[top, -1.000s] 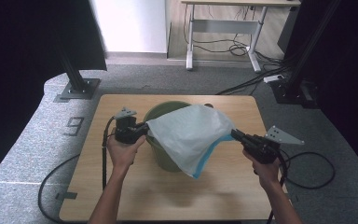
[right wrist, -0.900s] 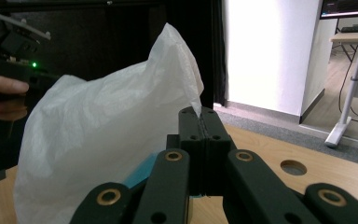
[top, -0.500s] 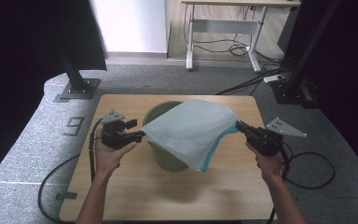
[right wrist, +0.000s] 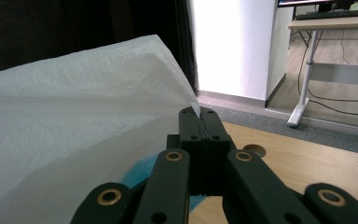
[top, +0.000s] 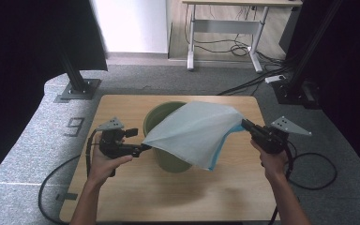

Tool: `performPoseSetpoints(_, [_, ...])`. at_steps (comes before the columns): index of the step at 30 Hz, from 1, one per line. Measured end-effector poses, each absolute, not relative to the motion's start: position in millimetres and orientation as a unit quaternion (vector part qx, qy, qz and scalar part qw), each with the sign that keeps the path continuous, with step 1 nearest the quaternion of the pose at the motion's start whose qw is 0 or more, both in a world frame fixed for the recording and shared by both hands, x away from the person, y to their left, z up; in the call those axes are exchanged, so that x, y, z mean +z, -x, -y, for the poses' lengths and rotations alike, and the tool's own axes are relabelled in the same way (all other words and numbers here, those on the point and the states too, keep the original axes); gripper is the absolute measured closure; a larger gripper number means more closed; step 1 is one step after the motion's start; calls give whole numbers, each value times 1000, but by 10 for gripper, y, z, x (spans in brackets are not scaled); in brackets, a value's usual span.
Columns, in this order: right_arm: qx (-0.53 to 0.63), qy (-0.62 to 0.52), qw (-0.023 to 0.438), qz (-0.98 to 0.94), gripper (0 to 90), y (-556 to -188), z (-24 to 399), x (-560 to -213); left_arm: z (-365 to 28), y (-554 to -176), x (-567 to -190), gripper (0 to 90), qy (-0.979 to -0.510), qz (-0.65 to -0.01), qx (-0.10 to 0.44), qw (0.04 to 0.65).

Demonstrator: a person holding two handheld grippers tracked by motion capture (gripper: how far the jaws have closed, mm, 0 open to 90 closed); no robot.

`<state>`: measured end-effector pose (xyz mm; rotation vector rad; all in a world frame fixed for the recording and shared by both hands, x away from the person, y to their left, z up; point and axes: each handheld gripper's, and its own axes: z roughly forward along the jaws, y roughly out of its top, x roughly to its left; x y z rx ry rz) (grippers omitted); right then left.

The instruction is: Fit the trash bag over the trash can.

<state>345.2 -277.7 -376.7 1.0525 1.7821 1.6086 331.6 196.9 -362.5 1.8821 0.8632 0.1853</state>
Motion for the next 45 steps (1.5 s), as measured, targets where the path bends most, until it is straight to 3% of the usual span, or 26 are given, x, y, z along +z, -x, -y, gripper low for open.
performPoseSetpoints(7, [582,-401,269,-654,883,-3466,2797,-3782,-1965,-3257,-3603,116,-786,-332,60,518])
performPoseSetpoints(25, [580,-414,267,-649,883,-3480,2839,-3837,-2023,-3110,-3296,156,-746,-347,125,555])
performPoseSetpoints(45, [584,-373,255,-675,882,-3390,2430,-3856,-1138,-3288,-3395,204,-786,-342,145,495])
